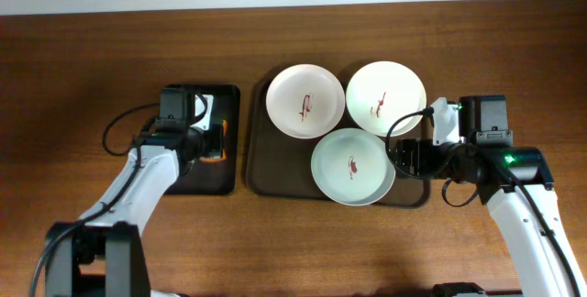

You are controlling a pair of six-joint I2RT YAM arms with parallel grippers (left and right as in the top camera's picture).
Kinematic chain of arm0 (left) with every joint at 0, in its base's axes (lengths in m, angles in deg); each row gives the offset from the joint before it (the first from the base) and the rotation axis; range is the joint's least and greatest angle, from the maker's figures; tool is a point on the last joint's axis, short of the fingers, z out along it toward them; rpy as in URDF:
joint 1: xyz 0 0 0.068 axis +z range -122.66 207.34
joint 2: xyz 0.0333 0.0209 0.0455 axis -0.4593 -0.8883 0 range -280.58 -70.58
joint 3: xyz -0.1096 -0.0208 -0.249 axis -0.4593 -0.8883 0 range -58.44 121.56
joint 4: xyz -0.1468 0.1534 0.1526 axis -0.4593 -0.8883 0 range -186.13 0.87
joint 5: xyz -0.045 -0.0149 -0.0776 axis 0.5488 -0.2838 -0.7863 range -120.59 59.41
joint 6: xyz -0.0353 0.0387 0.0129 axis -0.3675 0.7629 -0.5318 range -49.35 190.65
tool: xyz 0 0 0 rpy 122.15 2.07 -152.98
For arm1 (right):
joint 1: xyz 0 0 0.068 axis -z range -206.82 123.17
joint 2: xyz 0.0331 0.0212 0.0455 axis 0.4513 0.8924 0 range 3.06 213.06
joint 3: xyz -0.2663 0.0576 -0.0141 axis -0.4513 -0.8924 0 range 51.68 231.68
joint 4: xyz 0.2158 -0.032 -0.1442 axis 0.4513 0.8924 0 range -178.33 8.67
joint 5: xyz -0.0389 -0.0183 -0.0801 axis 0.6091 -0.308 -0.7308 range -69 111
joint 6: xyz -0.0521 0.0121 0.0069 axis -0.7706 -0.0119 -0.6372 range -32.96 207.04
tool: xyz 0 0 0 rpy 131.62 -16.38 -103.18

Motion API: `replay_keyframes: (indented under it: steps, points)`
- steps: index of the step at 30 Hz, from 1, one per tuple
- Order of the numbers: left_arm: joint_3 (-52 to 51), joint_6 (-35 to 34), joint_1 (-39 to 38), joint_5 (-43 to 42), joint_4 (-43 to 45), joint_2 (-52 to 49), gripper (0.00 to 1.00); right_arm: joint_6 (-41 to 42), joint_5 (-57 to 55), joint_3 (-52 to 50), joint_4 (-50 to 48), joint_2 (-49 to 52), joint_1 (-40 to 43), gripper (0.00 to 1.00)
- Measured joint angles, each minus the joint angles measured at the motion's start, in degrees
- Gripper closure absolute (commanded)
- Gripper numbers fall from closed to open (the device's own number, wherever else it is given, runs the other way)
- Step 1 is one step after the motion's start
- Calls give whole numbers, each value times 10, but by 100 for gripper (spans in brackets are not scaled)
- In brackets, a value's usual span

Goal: Clean dirty plates on tray and stack at the side
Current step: 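Lower the left gripper onto the green sponge and grasp it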

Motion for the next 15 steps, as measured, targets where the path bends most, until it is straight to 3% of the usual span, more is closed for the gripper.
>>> replay_keyframes:
  steps: [6,15]
  points:
    - [0,0,0,2,-1,-50,100,0,0,0,0,0,0,1]
    - [0,0,0,2,-5,-48,100,0,0,0,0,53,0,0]
